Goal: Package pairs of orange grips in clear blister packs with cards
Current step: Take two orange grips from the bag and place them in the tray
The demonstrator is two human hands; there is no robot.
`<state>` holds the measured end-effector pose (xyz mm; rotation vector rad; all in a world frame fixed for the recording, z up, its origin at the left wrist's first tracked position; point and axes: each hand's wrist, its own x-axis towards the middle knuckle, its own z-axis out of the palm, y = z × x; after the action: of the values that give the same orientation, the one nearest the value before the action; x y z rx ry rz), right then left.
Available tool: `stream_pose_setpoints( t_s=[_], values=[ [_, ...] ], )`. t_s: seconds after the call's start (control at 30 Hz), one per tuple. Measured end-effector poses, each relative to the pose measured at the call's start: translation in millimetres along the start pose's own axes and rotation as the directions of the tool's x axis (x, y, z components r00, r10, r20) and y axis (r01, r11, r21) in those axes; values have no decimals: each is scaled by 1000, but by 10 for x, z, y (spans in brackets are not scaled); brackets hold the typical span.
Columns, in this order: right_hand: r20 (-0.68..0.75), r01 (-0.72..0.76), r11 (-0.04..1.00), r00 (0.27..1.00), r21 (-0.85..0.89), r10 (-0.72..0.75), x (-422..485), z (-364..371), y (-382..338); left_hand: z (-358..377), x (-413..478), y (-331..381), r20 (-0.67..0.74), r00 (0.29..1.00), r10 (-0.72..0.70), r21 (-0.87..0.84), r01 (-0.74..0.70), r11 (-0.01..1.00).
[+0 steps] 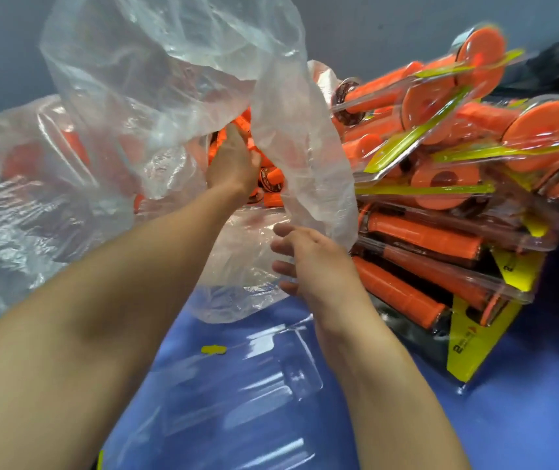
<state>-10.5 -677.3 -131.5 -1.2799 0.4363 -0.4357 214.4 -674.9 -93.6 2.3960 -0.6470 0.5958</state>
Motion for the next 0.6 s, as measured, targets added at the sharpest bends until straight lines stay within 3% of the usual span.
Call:
stream_pose_setpoints(
  t_s=[0.13, 0.23, 0.33, 0.47, 0.53, 0.6],
  values=[
    [-66, 90, 995, 994, -33, -92, -144, 173, -59, -598, -466, 178, -36, 978, 207, -238, -209, 949],
    [-217, 250, 948, 932, -197, -291, -275, 256, -90, -1128, -911, 152, -56, 945, 322, -291, -324, 900],
    [-97, 417, 823, 869, -387, -486, -471, 366, -162, -1691, -1371, 77, -74, 913, 401, -317, -403, 859],
    [209, 633, 739, 774, -231, -598, -817, 699, -229, -2331, -1887, -71, 36, 872, 489, -331, -451, 829],
    [244, 611, 790, 775, -55, -583, -970, 855, -214, -2586, -2125, -232, -5, 898, 439, -378, -409, 831],
    [241, 459, 869, 837, 183, -492, -1085, 987, -156, -2777, -2406, -470, -76, 950, 303, -446, -304, 842]
  ],
)
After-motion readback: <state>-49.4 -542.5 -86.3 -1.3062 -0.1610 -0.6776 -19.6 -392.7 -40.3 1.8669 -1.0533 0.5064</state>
